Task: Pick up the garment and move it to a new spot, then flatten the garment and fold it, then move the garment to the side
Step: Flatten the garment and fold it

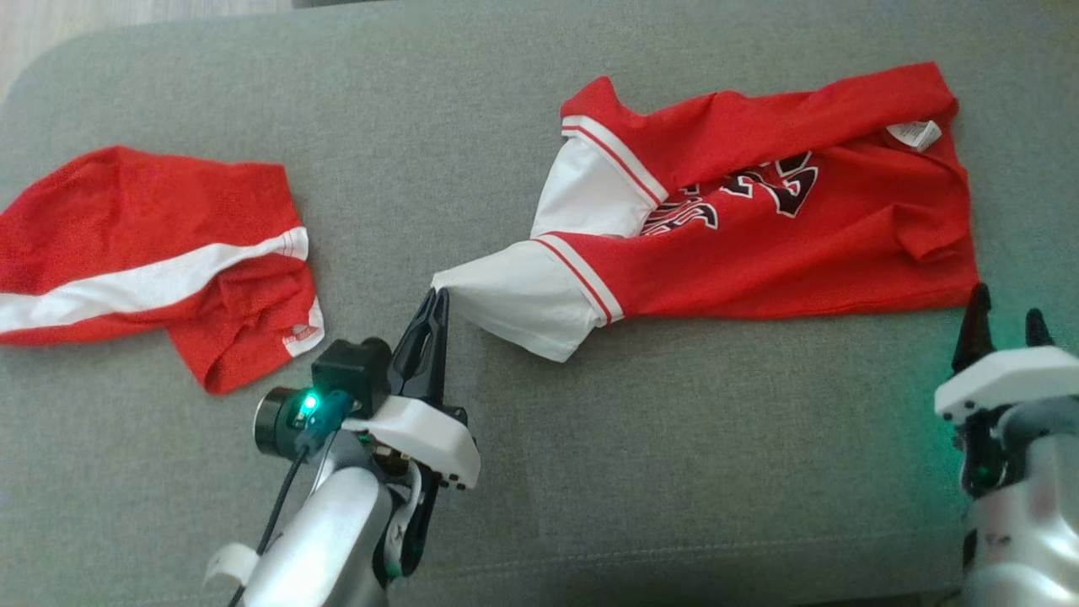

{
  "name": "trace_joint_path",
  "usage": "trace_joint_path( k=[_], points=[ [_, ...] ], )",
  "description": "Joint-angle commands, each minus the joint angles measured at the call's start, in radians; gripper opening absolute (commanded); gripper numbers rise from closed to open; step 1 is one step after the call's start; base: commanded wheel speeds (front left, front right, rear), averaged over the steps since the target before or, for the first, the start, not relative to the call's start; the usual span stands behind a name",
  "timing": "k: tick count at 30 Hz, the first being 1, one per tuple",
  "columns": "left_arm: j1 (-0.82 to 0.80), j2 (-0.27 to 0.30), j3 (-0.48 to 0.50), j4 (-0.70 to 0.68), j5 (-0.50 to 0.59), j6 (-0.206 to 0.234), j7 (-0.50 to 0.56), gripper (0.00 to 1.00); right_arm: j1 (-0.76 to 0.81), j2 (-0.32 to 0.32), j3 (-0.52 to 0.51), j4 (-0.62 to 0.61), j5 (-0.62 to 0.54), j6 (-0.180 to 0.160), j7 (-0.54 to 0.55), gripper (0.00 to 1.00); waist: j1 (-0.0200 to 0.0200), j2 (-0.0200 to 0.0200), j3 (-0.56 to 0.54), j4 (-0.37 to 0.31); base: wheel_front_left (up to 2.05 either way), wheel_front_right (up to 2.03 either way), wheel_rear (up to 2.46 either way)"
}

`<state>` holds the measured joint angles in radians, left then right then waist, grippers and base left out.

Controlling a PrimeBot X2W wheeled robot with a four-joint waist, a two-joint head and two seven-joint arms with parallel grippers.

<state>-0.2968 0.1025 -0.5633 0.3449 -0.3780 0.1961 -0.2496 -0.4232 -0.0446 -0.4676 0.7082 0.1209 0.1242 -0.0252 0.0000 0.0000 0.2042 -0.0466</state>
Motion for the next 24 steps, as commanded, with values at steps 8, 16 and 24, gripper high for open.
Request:
trace_joint_path(
  k=[8,16,24],
  points=[
    [-0.034,-0.011,0.058,-0.033,0.036,-0.027,-0.012,0.00,-0.121,-0.006,-0.015,0.077,-0.028,0.007,-0.019,1.00,0.0000,0.0000,0.042,0.014,0.00,0.00,0.00],
    [-0.042,-0.023,0.075,-0.028,0.054,-0.041,-0.012,0.00,-0.157,-0.006,-0.061,0.145,-0.068,0.007,-0.026,1.00,0.0000,0.0000,0.053,0.015,0.00,0.00,0.00],
    [-0.041,-0.030,0.106,-0.040,0.074,-0.052,-0.012,0.00,-0.184,-0.006,-0.031,0.155,-0.080,0.007,-0.083,0.00,0.0000,0.0000,0.042,-0.001,0.00,0.00,0.00]
  ],
)
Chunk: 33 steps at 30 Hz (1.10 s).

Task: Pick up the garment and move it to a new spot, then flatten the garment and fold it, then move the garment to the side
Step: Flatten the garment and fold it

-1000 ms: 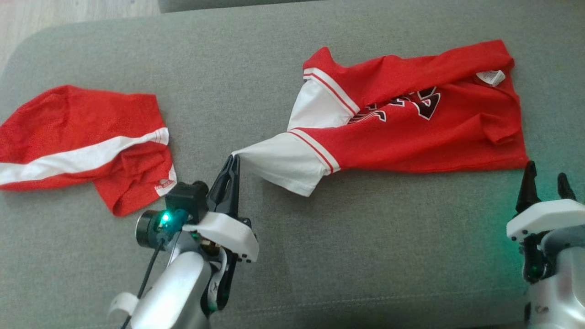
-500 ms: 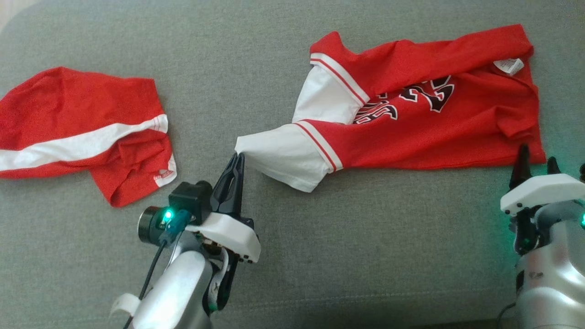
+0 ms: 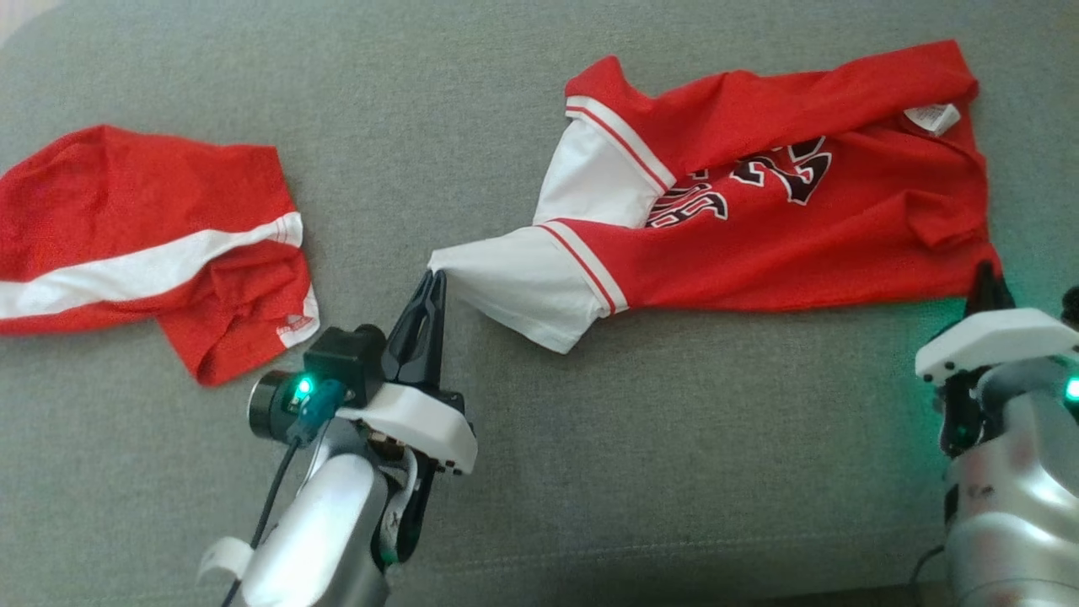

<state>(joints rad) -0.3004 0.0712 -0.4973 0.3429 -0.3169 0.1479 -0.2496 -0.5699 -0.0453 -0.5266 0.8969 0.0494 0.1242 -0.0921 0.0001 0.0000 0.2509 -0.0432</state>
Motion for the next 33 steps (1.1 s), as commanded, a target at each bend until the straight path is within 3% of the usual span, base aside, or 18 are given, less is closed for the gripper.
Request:
trace_joint_path(
  k=[1,8,14,19,26,33],
  points=[
    [-0.037,0.001,0.047,-0.045,0.016,-0.005,-0.012,0.00,-0.037,-0.008,0.038,-0.046,-0.012,0.007,-0.027,0.00,-0.0001,0.0000,-0.009,-0.007,0.00,0.00,0.00],
    [-0.049,0.002,0.119,-0.151,0.043,-0.012,-0.012,0.00,-0.025,-0.045,0.226,-0.224,0.078,0.007,-0.067,0.00,-0.0001,0.0000,-0.065,-0.035,0.00,0.00,0.00],
    [-0.116,-0.001,0.194,-0.281,0.037,-0.028,-0.012,0.00,0.014,-0.124,0.399,-0.500,0.235,0.007,-0.030,0.00,-0.0001,0.0000,-0.140,-0.050,0.00,0.00,0.00],
    [-0.235,0.000,0.250,-0.356,0.021,-0.030,-0.012,0.00,0.002,-0.174,0.478,-0.719,0.315,0.007,-0.014,0.00,-0.0001,0.0000,-0.216,-0.063,0.00,0.00,0.00],
    [-0.380,-0.002,0.306,-0.469,-0.005,0.003,0.025,0.00,-0.027,-0.139,0.475,-0.905,0.316,0.007,0.033,0.00,-0.0001,0.0000,-0.276,-0.072,0.00,0.00,0.00],
    [-0.358,-0.001,0.315,-0.556,-0.033,0.033,0.107,0.00,0.042,-0.048,0.399,-1.025,0.281,0.007,0.135,0.00,-0.0001,0.0000,-0.274,-0.071,0.00,0.00,0.00]
  ],
)
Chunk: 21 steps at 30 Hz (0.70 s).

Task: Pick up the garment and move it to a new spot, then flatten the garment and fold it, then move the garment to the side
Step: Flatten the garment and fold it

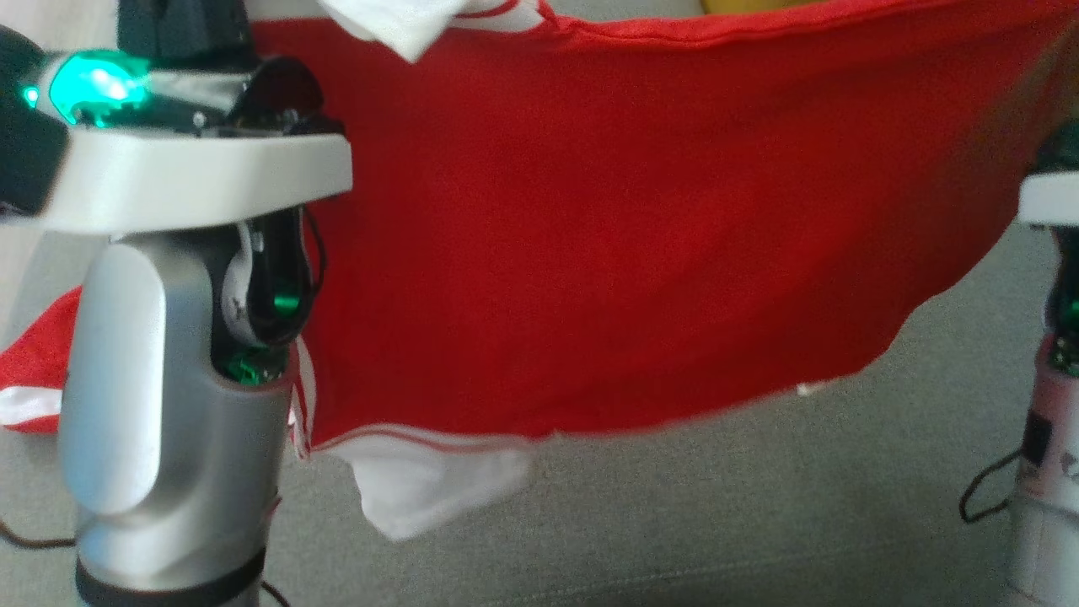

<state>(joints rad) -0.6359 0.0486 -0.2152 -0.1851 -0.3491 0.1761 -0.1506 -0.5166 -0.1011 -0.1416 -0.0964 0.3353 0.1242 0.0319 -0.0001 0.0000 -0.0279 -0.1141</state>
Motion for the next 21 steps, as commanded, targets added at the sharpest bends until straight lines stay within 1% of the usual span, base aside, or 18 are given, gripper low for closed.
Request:
trace_joint_path(
  k=[1,4,6,9,11,14,16,18,21],
  points=[
    [-0.017,0.026,0.033,-0.037,-0.001,0.007,0.020,0.00,-0.001,0.019,0.000,-0.047,-0.007,0.007,0.031,0.00,0.0001,0.0000,0.011,0.000,0.00,0.00,0.00],
    [-0.019,0.045,0.038,-0.039,-0.007,0.005,0.055,0.00,0.006,0.038,-0.031,-0.069,-0.021,0.007,0.082,0.00,0.0001,0.0000,0.040,-0.006,0.00,0.00,0.00],
    [-0.052,0.060,0.043,-0.018,-0.017,-0.007,0.083,0.00,-0.022,0.044,-0.042,-0.063,-0.028,0.007,0.110,0.00,0.0001,0.0000,0.078,-0.011,0.00,0.00,0.00],
    [-0.150,0.095,0.048,0.056,-0.021,-0.038,0.120,0.00,-0.112,0.048,-0.038,-0.003,-0.037,0.007,0.143,0.00,0.0001,0.0000,0.157,-0.020,0.00,0.00,0.00],
    [-0.247,0.131,0.039,0.132,0.001,-0.070,0.131,0.00,-0.205,0.048,-0.026,0.067,-0.045,0.007,0.145,0.00,0.0001,0.0000,0.220,-0.026,0.00,0.00,0.00],
    [-0.414,0.162,0.015,0.274,0.040,-0.116,0.118,0.00,-0.376,0.036,-0.012,0.216,-0.061,0.007,0.109,0.00,0.0001,0.0000,0.310,-0.031,0.00,0.00,0.00],
    [-0.536,0.163,0.003,0.376,0.059,-0.138,0.088,0.00,-0.506,0.022,-0.010,0.330,-0.057,0.007,0.063,0.00,0.0001,0.0000,0.360,-0.029,0.00,0.00,0.00],
    [-0.658,0.159,-0.001,0.471,0.084,-0.143,0.040,0.00,-0.633,0.001,-0.012,0.436,-0.060,0.007,-0.003,0.00,0.0001,0.0000,0.402,-0.025,0.00,0.00,0.00],
    [-0.806,0.133,0.002,0.588,0.096,-0.141,-0.040,0.00,-0.791,-0.029,-0.001,0.567,-0.065,0.007,-0.119,0.00,0.0001,0.0000,0.447,-0.012,0.00,0.00,0.00]
  ],
)
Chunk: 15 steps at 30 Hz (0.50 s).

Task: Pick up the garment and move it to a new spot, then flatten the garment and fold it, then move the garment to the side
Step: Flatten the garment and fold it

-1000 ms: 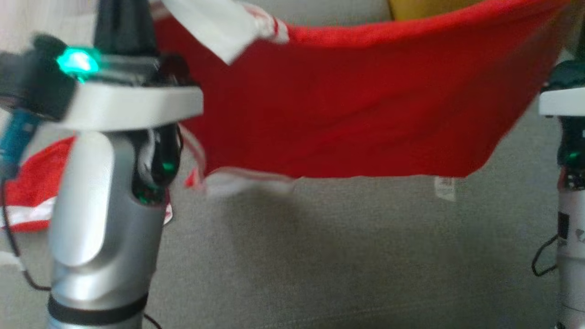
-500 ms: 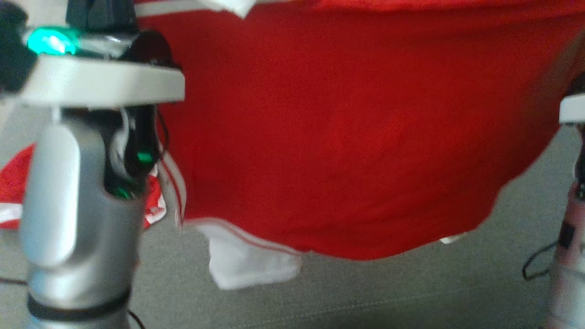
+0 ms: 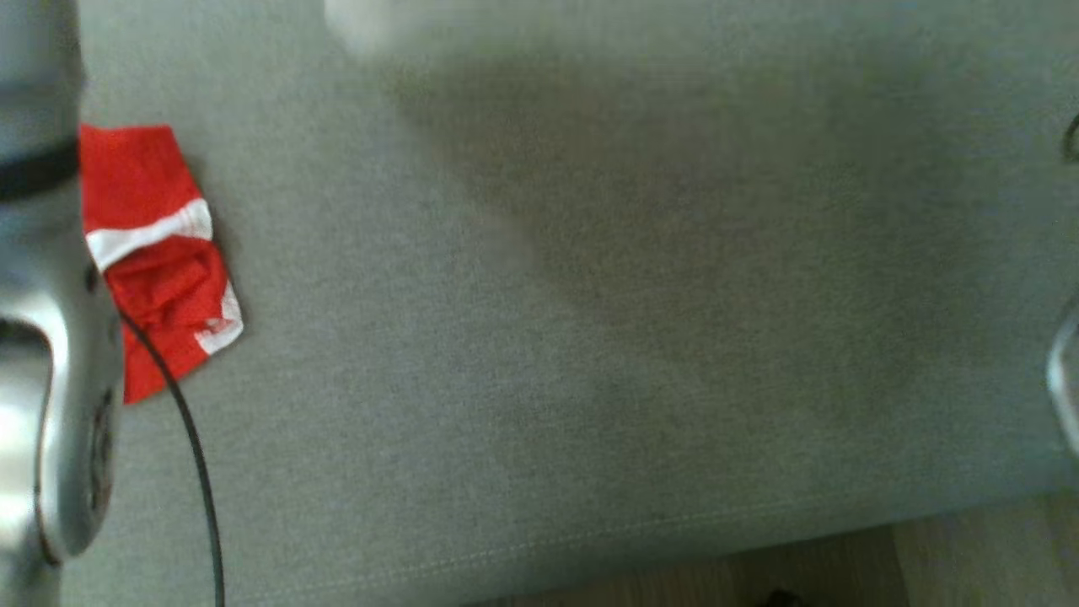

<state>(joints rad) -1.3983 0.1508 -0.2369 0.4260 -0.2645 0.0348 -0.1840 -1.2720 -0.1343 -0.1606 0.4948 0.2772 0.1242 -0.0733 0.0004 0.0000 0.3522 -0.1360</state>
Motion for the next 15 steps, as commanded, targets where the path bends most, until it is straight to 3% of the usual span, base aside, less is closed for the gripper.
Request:
trace_joint_path(
  k=[1,6,15],
  points=[
    [-0.076,0.022,0.025,0.008,0.012,0.000,-0.027,0.00,-0.073,-0.004,0.025,0.015,-0.006,0.007,-0.052,0.00,-0.0004,0.0000,0.075,0.014,0.00,0.00,0.00],
    [-0.115,-0.012,0.003,0.135,0.027,-0.024,-0.073,0.00,-0.129,-0.032,0.057,0.219,0.047,0.007,-0.156,0.00,-0.0004,0.0000,0.106,0.033,0.00,0.00,0.00],
    [0.138,-0.009,-0.044,0.165,0.058,-0.076,-0.077,0.00,0.046,-0.058,0.176,0.437,0.145,0.007,-0.111,0.00,-0.0004,0.0000,0.113,0.055,0.00,0.00,0.00]
  ],
)
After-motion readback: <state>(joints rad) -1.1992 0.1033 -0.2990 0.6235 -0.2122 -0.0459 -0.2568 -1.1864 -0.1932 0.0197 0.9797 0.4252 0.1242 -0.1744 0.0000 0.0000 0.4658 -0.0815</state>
